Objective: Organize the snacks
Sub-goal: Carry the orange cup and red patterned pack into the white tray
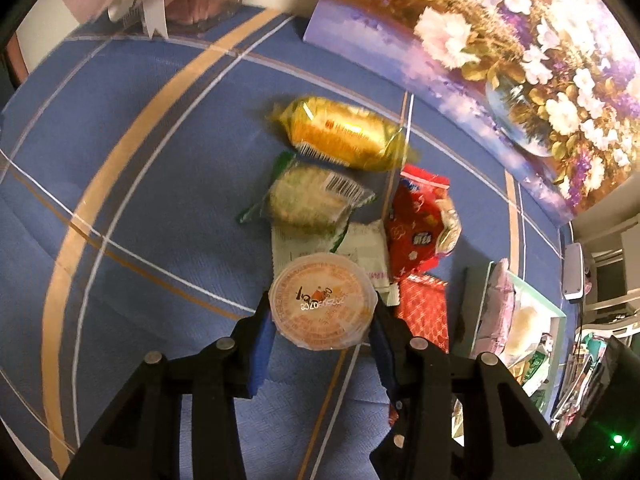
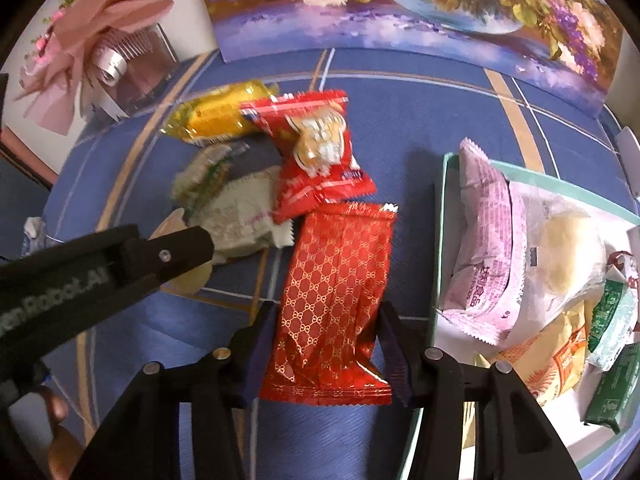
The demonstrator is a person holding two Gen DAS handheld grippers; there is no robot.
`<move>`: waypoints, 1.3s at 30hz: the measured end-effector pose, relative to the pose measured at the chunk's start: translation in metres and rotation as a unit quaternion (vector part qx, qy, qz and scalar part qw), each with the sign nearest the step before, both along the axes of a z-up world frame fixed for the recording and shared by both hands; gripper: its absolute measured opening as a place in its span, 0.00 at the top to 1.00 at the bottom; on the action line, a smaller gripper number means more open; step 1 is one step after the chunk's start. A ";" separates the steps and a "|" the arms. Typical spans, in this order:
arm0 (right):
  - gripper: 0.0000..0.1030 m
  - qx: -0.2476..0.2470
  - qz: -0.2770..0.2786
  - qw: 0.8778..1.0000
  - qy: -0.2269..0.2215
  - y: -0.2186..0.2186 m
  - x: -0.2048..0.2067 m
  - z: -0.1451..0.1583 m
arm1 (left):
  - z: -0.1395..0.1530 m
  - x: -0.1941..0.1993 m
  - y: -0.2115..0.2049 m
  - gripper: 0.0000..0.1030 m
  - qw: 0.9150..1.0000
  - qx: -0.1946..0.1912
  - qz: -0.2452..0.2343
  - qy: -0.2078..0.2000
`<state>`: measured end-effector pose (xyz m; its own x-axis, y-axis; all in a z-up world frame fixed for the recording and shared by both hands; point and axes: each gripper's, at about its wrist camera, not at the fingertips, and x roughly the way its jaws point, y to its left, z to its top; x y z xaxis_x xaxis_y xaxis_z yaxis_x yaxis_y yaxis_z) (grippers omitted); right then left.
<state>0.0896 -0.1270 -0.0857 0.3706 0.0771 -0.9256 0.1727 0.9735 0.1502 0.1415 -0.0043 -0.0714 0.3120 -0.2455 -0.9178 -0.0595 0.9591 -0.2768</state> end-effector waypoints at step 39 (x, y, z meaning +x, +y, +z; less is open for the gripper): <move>0.49 0.021 -0.176 0.983 -0.044 -0.147 -0.066 0.066 | 0.078 -0.042 -0.106 0.56 0.987 0.023 -0.125 -0.103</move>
<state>0.0233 -0.2735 -0.0195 0.4588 -0.0335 -0.8879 0.4831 0.8480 0.2177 0.0996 -0.1106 0.0066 0.4273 -0.2985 -0.8534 0.2330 0.9484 -0.2150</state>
